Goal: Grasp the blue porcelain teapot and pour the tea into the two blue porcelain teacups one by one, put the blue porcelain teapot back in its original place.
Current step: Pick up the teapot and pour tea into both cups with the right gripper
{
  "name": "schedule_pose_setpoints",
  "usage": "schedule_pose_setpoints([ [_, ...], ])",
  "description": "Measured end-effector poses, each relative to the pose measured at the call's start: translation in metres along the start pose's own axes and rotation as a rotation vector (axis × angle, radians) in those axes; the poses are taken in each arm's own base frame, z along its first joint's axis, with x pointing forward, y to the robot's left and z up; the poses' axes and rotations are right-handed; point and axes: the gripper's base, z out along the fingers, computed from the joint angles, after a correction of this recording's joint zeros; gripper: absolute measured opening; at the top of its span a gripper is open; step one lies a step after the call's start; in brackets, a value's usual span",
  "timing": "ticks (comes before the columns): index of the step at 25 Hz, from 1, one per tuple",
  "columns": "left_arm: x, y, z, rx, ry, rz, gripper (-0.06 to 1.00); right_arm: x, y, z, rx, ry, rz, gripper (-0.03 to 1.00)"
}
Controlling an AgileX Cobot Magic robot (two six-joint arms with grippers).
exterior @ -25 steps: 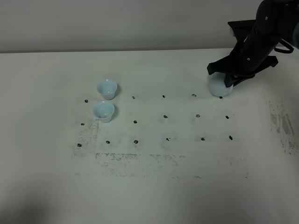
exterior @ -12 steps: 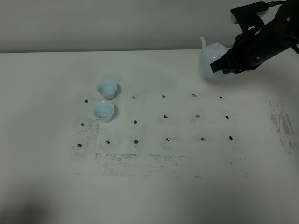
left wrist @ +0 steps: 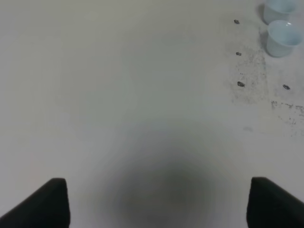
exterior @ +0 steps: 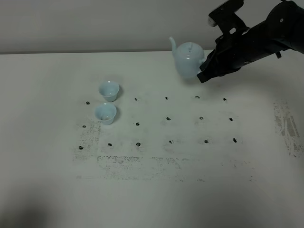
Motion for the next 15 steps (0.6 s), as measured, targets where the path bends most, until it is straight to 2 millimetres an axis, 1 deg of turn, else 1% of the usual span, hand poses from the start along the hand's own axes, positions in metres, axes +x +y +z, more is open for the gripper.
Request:
schedule_pose_setpoints([
  [2,0.000,0.000,0.000,0.000,0.000,0.000,0.72,-0.008,0.006,0.003,-0.016,-0.006,-0.030,0.05],
  [3,0.000,0.000,0.000,0.000,0.000,0.000,0.72,-0.014,0.008,0.005,-0.027,-0.013,-0.044,0.05],
  [5,0.000,0.000,0.000,0.000,0.000,0.000,0.72,-0.028,0.012,0.012,-0.054,-0.019,-0.074,0.05],
  [8,0.000,0.000,0.000,0.000,0.000,0.000,0.72,-0.042,0.021,0.024,-0.077,-0.014,-0.126,0.05],
  [11,0.000,0.000,0.000,0.000,0.000,0.000,0.72,-0.047,0.030,0.036,-0.093,0.015,-0.229,0.05],
  [15,0.000,0.000,0.000,0.000,0.000,0.000,0.72,-0.039,0.036,0.050,-0.128,0.070,-0.352,0.05],
])
